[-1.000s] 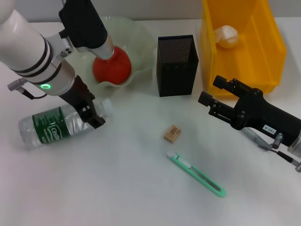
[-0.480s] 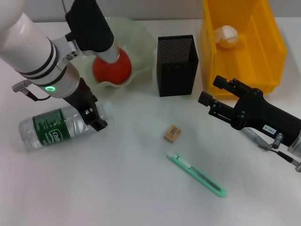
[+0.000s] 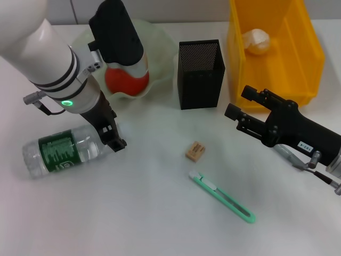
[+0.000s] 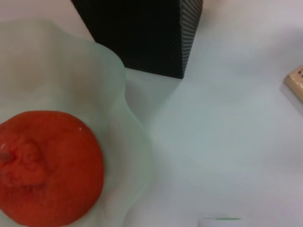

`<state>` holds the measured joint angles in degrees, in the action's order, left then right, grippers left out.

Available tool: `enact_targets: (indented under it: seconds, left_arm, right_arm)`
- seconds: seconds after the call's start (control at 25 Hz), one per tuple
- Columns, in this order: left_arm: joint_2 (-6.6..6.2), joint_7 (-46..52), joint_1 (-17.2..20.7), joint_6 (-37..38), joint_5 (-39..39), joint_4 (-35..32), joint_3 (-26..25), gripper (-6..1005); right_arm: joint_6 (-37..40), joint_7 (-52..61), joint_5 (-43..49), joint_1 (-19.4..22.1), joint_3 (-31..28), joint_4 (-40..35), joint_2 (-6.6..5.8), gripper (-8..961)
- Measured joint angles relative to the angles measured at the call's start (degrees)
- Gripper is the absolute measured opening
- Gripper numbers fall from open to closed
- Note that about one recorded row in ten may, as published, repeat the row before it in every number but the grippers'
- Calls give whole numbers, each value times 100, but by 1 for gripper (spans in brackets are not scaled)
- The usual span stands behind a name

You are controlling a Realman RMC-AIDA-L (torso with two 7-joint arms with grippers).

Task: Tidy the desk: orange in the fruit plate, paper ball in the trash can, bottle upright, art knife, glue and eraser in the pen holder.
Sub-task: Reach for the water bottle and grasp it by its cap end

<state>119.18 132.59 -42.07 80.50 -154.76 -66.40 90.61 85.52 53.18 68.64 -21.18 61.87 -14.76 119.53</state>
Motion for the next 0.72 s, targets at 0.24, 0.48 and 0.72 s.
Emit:
enact_targets:
  seconds: [0.24, 0.48, 0.72]
  left_arm:
    - [0, 43, -19, -40, -4, 39, 92, 726]
    - [0, 195, -31, 42, -180, 34, 106, 726]
    - [0, 252, -38, 139, -213, 14, 210, 726]
  right_arm:
    - [0, 0, 0, 0, 0, 0, 0, 737]
    - [0, -1, 0, -9, 0, 0, 4, 737]
    - [0, -1, 0, -18, 0, 8, 8, 737]
